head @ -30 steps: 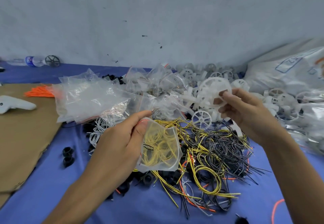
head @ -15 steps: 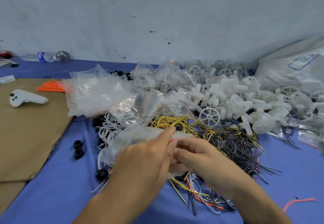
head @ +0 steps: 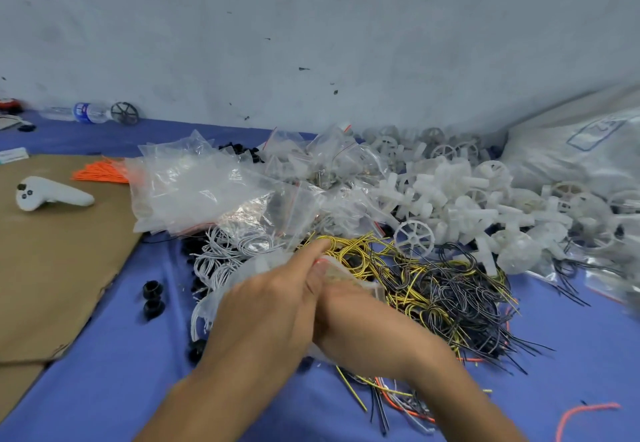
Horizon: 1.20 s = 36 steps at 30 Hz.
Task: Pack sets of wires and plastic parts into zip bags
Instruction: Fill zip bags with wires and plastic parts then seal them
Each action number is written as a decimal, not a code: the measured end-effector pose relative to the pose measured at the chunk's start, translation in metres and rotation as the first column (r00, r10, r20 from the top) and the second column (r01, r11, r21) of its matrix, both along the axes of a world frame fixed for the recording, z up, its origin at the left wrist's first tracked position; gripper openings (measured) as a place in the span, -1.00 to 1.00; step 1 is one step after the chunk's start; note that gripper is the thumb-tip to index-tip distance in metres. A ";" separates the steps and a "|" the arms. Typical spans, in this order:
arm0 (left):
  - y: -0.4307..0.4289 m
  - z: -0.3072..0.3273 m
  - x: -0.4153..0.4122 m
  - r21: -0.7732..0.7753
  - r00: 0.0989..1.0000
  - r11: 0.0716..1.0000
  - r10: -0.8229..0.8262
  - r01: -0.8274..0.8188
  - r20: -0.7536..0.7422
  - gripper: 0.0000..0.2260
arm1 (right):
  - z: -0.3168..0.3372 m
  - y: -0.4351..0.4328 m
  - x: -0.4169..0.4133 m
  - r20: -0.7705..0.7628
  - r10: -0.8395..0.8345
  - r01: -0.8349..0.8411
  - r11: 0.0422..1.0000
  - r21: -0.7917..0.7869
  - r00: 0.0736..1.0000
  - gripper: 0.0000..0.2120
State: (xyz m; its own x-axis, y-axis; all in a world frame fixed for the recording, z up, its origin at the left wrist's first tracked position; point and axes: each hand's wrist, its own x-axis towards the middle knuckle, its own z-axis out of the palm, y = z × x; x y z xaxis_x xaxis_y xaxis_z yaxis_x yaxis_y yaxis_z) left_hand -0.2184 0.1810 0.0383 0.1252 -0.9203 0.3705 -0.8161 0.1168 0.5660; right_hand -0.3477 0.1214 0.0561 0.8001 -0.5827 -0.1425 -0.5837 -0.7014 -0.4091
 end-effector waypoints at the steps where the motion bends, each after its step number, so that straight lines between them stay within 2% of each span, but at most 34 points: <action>1: -0.002 0.001 0.004 -0.013 0.996 1.000 0.007 -0.008 -0.087 -0.55 | -0.002 0.001 -0.006 0.061 0.049 -0.045 0.997 -0.058 0.997 -0.80; 2: -0.005 0.002 0.008 -0.032 0.990 0.999 0.009 -0.014 -0.140 -0.58 | -0.001 0.000 -0.019 0.130 0.092 -0.081 0.993 -0.087 0.987 -0.76; 4: -0.008 0.003 0.015 -0.070 0.985 0.997 0.009 -0.021 -0.170 -0.65 | 0.008 -0.004 -0.049 0.309 0.048 -0.039 0.999 -0.035 0.950 -0.75; 7: -0.012 0.005 0.018 -0.092 0.979 0.995 0.012 -0.031 -0.205 -0.65 | 0.013 -0.037 -0.092 0.520 -0.236 0.266 0.964 0.018 0.821 -0.82; 9: -0.014 0.006 0.016 -0.081 0.980 0.996 0.015 -0.032 -0.200 -0.66 | -0.006 -0.076 -0.104 0.493 -0.430 0.485 0.874 0.019 0.756 -0.80; 11: -0.013 0.007 0.013 -0.062 0.983 0.998 0.019 -0.030 -0.182 -0.66 | -0.034 -0.119 -0.113 0.369 -0.569 0.616 0.788 -0.012 0.735 -0.80; 14: -0.009 0.008 0.009 -0.016 0.983 1.000 0.024 -0.027 -0.181 -0.61 | -0.070 -0.162 -0.118 0.189 -0.628 0.644 0.764 -0.037 0.755 -0.79; 17: -0.007 0.008 0.009 -0.004 0.985 1.000 0.019 -0.020 -0.172 -0.60 | -0.083 -0.180 -0.116 0.099 -0.637 0.644 0.757 -0.109 0.765 -0.76; 21: -0.007 0.009 0.011 0.007 0.983 1.000 0.025 -0.024 -0.179 -0.62 | -0.077 -0.184 -0.120 0.115 -0.661 0.670 0.718 -0.191 0.741 -0.72; 24: -0.008 0.008 0.010 0.010 0.982 1.000 0.012 -0.010 -0.187 -0.63 | -0.062 -0.169 -0.124 0.190 -0.674 0.698 0.705 -0.124 0.714 -0.69; 26: -0.008 0.008 0.009 0.004 0.982 1.000 0.000 0.001 -0.190 -0.62 | -0.049 -0.151 -0.128 0.304 -0.652 0.694 0.719 -0.042 0.694 -0.69; 29: -0.009 0.007 0.009 -0.002 0.977 1.000 -0.016 0.016 -0.213 -0.61 | -0.022 -0.114 -0.137 0.576 -0.603 0.574 0.776 0.263 0.551 -0.70; 31: -0.010 0.007 0.009 -0.010 0.973 1.000 -0.018 0.016 -0.231 -0.61 | -0.006 -0.085 -0.141 0.702 -0.564 0.330 0.825 0.459 0.435 -0.78; 33: -0.011 0.007 0.008 -0.019 0.976 1.000 -0.017 0.013 -0.218 -0.62 | 0.003 -0.055 -0.140 0.763 -0.548 0.021 0.816 0.577 0.343 -0.87; 34: -0.012 0.008 0.008 -0.019 0.977 1.000 -0.018 0.015 -0.214 -0.62 | 0.005 -0.042 -0.136 0.766 -0.544 -0.099 0.790 0.605 0.343 -0.88; 36: -0.013 0.009 0.006 -0.009 0.975 1.000 -0.027 0.025 -0.219 -0.62 | 0.004 -0.017 -0.125 0.747 -0.530 -0.279 0.706 0.651 0.400 -0.86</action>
